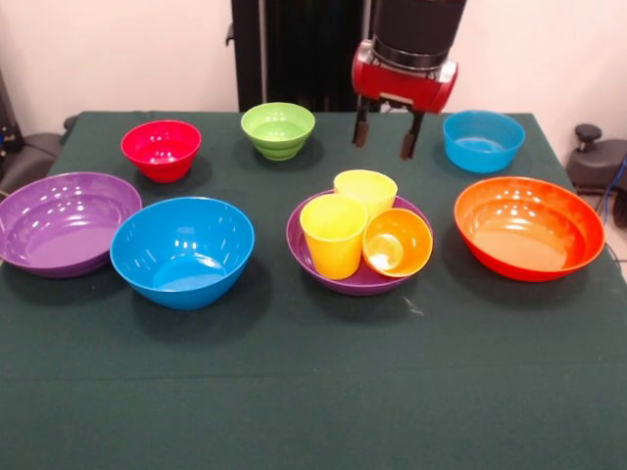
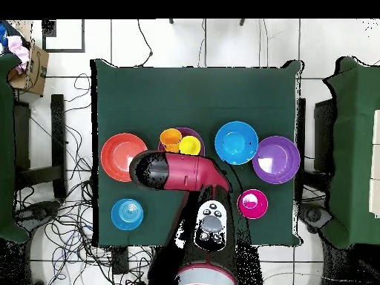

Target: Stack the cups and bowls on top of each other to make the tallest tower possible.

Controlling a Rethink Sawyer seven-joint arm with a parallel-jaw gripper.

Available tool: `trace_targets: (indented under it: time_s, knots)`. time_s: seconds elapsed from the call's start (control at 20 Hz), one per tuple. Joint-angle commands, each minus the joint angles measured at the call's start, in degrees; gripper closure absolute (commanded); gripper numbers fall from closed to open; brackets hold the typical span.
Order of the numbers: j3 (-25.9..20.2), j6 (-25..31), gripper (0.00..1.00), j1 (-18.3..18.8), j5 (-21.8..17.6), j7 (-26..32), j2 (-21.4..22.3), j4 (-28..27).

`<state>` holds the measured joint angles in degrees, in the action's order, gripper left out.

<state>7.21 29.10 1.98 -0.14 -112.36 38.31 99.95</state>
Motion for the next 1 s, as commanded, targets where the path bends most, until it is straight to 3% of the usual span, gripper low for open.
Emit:
trace_targets:
  time_s: [0.05,0.3,1.0]
  knots:
    - [-5.1,4.2,0.00,-2.0,-0.3,-4.6,-1.0,2.6]
    - [-5.0,2.3,0.00,-2.4,-0.2,-5.3,-2.2,2.6]
    - [-4.2,-8.6,0.00,-4.5,-0.5,-7.9,-11.9,-1.4]
